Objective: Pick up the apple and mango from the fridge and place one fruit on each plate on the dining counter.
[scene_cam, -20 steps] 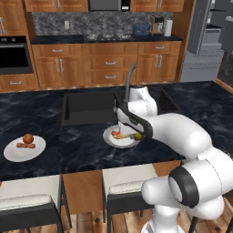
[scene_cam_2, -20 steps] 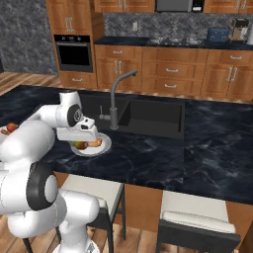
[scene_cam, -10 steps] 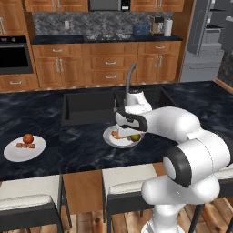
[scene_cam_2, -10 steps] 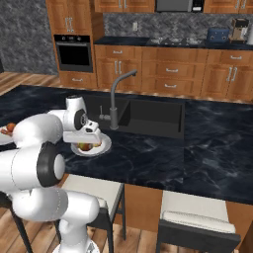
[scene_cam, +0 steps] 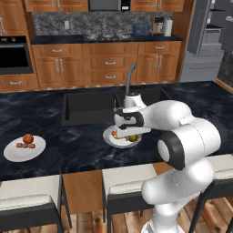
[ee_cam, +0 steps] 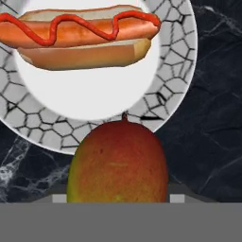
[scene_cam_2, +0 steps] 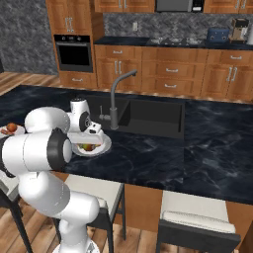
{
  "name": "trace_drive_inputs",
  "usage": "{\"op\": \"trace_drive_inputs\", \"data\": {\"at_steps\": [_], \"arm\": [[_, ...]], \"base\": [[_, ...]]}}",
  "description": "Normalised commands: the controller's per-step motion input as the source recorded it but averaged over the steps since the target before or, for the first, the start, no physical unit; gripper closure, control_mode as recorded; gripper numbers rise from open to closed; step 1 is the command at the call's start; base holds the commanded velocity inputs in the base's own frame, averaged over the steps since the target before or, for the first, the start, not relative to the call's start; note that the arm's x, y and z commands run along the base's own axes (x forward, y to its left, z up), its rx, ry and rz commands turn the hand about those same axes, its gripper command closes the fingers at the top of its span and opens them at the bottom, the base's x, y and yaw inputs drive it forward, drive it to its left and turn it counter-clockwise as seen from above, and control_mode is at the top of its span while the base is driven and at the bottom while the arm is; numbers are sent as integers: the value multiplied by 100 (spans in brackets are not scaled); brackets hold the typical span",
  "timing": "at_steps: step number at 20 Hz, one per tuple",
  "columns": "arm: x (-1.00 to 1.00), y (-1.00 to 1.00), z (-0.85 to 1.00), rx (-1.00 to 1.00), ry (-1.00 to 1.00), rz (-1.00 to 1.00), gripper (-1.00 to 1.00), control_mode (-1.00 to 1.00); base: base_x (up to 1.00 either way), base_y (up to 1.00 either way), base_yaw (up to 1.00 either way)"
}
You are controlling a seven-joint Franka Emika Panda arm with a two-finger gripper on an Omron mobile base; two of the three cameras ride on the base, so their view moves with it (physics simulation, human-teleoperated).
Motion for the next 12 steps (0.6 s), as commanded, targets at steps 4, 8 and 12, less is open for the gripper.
{"op": "trace_drive_inputs", "data": {"at_steps": [4, 8, 12], "arm": [[30, 0, -22, 0, 0, 0, 100, -100], [29, 0, -20, 0, 0, 0, 100, -100], [27, 1, -25, 0, 0, 0, 100, -100]], "base": [[0, 0, 0], [0, 0, 0], [0, 0, 0]]}}
